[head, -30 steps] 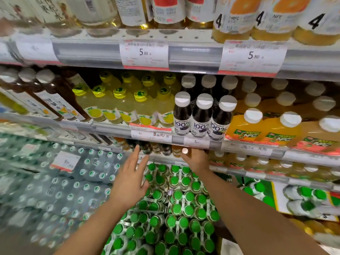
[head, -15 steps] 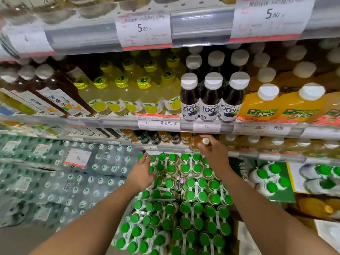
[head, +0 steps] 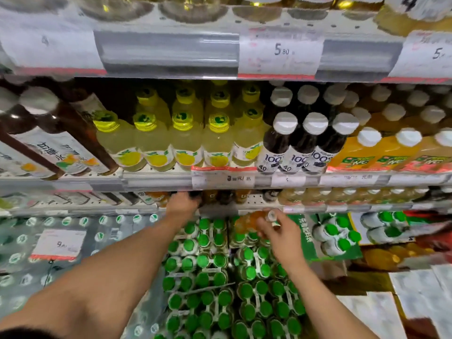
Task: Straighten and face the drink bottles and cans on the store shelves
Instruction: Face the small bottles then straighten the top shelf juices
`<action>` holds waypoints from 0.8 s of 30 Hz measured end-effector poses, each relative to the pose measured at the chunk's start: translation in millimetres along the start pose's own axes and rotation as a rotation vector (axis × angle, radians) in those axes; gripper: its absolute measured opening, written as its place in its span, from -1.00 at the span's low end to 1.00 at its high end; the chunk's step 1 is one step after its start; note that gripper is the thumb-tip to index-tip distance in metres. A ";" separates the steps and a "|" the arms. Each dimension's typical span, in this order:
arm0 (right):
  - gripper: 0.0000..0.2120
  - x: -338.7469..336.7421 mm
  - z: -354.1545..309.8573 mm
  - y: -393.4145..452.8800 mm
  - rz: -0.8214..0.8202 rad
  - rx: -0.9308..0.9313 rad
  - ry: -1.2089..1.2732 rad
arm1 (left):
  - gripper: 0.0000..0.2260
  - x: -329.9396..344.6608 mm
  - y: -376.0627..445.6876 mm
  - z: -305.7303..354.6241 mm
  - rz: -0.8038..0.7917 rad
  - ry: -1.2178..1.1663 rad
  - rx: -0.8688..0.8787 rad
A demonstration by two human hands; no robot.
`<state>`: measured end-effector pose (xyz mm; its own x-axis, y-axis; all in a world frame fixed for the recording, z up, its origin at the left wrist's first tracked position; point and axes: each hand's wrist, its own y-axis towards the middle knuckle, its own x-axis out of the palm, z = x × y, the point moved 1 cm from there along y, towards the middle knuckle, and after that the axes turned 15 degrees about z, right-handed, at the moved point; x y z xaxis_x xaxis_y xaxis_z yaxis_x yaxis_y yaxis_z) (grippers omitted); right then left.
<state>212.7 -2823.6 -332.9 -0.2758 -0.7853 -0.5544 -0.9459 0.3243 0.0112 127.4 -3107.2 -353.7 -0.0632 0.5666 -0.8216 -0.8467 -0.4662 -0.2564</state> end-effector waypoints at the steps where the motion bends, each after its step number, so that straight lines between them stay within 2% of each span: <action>1: -0.74 1.1 -4.3 -3.9 -0.001 0.002 -0.012 | -0.71 2.5 6.5 -0.5 -0.041 -0.082 -0.026; 3: -0.78 1.2 -11.8 -10.4 0.006 0.011 -0.015 | -0.80 5.7 14.6 0.7 -0.139 -0.212 -0.076; 5: -0.80 1.1 -15.2 -14.6 -0.006 0.037 0.000 | -0.71 12.6 22.1 -2.7 -0.154 -0.197 -0.078; 8: -0.75 2.6 -22.1 -19.1 -0.054 0.084 -0.020 | -0.45 13.4 19.4 -10.1 0.034 0.079 0.035; 10: -0.75 6.1 -29.0 -20.4 -0.057 0.074 -0.023 | -0.50 8.7 6.3 -17.2 0.102 0.050 0.108; 14: -0.78 24.5 -50.2 -21.3 -0.073 0.024 -0.055 | -0.66 -17.2 -23.5 -36.7 0.138 -0.190 0.204; 19: -0.72 66.0 -66.4 -25.8 -0.134 -0.022 -0.038 | -0.61 -52.2 -45.2 -73.6 0.148 -0.249 0.209; 24: -0.72 99.4 -81.6 -27.1 -0.143 -0.125 -0.067 | -0.73 -83.6 -78.0 -113.7 0.252 -0.369 0.189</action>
<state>196.9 -2953.4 -320.3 -0.1290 -0.7802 -0.6121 -0.9896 0.1406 0.0294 258.8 -3195.4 -322.9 -0.4330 0.6706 -0.6023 -0.8598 -0.5078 0.0528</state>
